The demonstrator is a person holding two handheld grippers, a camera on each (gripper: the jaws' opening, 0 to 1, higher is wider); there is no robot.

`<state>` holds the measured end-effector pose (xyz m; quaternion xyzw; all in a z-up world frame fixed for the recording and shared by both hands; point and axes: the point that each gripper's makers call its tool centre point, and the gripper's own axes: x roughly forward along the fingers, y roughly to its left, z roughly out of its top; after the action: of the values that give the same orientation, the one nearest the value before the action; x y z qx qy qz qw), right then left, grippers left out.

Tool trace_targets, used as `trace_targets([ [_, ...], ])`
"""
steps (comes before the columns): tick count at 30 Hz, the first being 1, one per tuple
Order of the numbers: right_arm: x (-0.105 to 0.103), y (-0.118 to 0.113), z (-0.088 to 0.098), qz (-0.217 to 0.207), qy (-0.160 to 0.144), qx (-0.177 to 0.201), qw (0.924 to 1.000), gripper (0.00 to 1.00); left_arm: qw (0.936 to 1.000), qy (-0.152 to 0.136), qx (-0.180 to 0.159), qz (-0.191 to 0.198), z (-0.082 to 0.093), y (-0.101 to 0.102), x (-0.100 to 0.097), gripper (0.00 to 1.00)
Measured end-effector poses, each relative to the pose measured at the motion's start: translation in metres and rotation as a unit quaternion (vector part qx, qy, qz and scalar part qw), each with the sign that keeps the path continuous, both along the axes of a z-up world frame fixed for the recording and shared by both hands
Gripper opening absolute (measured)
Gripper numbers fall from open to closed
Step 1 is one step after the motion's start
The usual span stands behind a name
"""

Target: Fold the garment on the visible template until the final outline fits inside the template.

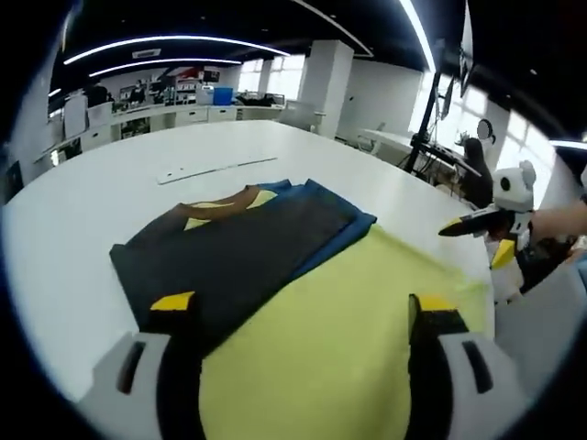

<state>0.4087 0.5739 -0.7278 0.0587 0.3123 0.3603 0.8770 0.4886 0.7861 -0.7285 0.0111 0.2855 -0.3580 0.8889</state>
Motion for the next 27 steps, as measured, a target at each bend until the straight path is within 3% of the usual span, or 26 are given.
trace_targets([
  [16,-0.004,-0.001,0.003,0.007,0.000,-0.010,0.9999,0.82,0.9996,0.008,0.006,0.028,0.003,0.043,-0.036,0.86],
  [27,-0.014,-0.008,0.002,0.005,0.009,-0.022,0.9997,0.78,0.9988,0.033,0.005,0.034,0.001,0.077,-0.068,0.80],
])
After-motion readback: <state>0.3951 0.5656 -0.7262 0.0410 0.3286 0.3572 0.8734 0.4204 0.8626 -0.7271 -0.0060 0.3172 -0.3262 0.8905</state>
